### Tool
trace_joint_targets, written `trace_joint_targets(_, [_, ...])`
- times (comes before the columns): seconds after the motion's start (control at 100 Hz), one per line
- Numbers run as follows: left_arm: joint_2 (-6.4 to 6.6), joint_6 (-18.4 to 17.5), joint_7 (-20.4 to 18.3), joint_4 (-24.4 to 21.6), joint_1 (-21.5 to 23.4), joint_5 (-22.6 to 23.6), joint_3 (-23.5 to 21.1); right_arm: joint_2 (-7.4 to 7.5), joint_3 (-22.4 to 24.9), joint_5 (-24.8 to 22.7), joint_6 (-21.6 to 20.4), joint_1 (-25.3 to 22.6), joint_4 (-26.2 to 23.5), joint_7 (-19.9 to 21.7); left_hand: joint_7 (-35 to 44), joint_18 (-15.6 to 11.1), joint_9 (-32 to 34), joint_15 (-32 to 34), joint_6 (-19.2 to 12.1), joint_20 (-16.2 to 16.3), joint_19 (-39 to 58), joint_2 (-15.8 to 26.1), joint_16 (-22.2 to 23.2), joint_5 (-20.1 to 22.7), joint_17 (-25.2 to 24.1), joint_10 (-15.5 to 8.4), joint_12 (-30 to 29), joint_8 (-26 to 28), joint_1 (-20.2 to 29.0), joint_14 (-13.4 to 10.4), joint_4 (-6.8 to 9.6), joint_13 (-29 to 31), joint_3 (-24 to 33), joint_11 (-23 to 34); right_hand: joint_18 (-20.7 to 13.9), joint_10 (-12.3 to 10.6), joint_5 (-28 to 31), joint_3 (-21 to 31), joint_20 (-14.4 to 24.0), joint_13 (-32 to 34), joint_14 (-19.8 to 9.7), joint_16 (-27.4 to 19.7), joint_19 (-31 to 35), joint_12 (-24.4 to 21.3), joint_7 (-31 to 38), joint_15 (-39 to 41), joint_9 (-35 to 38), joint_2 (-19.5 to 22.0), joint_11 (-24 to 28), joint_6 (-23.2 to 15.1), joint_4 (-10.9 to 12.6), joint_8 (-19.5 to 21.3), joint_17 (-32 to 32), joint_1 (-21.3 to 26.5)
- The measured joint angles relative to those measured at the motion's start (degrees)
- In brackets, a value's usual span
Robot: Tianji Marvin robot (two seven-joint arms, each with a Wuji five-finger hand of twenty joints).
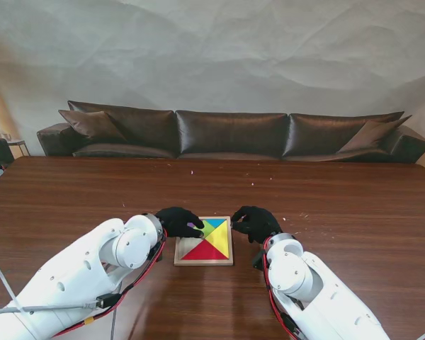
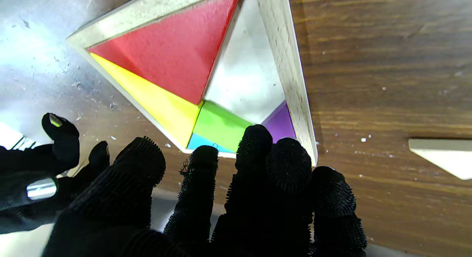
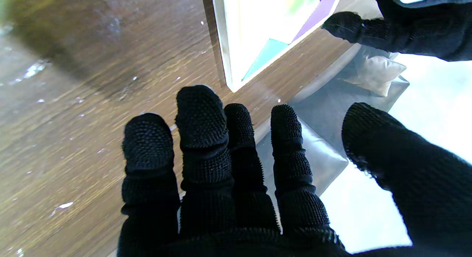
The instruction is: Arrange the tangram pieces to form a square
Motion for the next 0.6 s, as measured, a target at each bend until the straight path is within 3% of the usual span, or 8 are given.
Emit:
trace_joint_targets(0.16, [0.22,-0.2,-1.4,-2.7,1.8,2.3,-3.5,0.0,0.0,0.0,0.0,0.0,0.0,0.0,0.3,0.0,-1.1,-6.5,0.0,-2.0,-1.5,0.0,-2.1,0.1,-1.6,0.8,-8.8,0.4,0.0,0.9,0.0,-1.8,0.0,-7.6,0.0,0.0,0.0,0.0,0.0,0.0,0.0,0.0,0.0,0.0,0.0,0.0,0.0,0.0,0.0,0.0,0.0,0.0,0.0,0.0])
trace_joint_targets(0.6, [1.47,0.5,-5.1,-4.3,4.8,6.5,-11.2,0.0,-0.2,-0.2,-0.3,0.1,0.3,-0.1,0.3,0.0,-1.4,-16.5,0.8,-5.5,-3.7,0.0,-5.3,0.2,-4.2,1.1,-17.1,1.6,0.0,2.4,0.0,-4.4,1.0,-15.2,0.0,0.0,0.0,0.0,0.0,0.0,0.0,0.0,0.0,0.0,0.0,0.0,0.0,0.0,0.0,0.0,0.0,0.0,0.0,0.0])
